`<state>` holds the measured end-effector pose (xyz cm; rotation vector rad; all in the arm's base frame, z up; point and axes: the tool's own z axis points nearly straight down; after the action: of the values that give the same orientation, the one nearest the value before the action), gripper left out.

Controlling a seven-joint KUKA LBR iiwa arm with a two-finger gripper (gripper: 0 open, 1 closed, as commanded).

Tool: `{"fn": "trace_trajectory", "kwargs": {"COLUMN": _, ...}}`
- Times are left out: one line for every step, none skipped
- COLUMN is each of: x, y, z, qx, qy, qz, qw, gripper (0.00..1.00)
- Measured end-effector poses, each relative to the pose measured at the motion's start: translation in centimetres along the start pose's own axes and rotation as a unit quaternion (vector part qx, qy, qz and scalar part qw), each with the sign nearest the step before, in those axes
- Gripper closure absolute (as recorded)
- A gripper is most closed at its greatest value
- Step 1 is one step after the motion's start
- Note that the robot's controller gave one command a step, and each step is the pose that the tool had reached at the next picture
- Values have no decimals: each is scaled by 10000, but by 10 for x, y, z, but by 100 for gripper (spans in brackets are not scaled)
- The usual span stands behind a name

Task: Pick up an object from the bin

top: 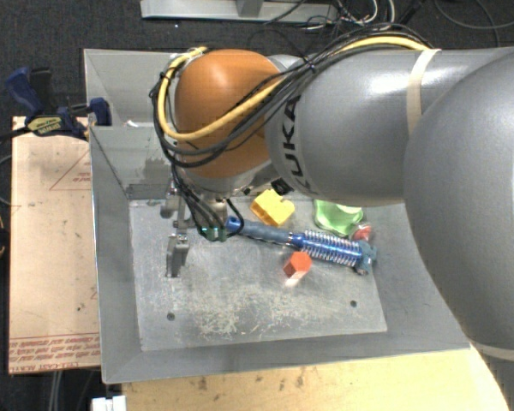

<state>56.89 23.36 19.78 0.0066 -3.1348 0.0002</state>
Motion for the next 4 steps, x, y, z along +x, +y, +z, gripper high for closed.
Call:
{"fn": "trace_trajectory", "kwargs": {"x": 82, "y": -34, "z": 77, "qx": 8, "qy": 0, "qz": -1337, "qw": 9910, "gripper": 0}}
{"fn": "trace_trajectory", "kwargs": {"x": 26, "y": -118, "z": 73, "qx": 10, "qy": -59, "qz": -513, "qw": 9987, "gripper": 0}}
{"fn": "trace_trajectory", "kwargs": {"x": 82, "y": 3, "z": 41, "qx": -30, "qy": -45, "qz": -1063, "qw": 9943, "gripper": 0}}
{"fn": "trace_trajectory", "kwargs": {"x": 65, "y": -74, "z": 62, "qx": 17, "qy": -28, "qz": -626, "qw": 9980, "gripper": 0}}
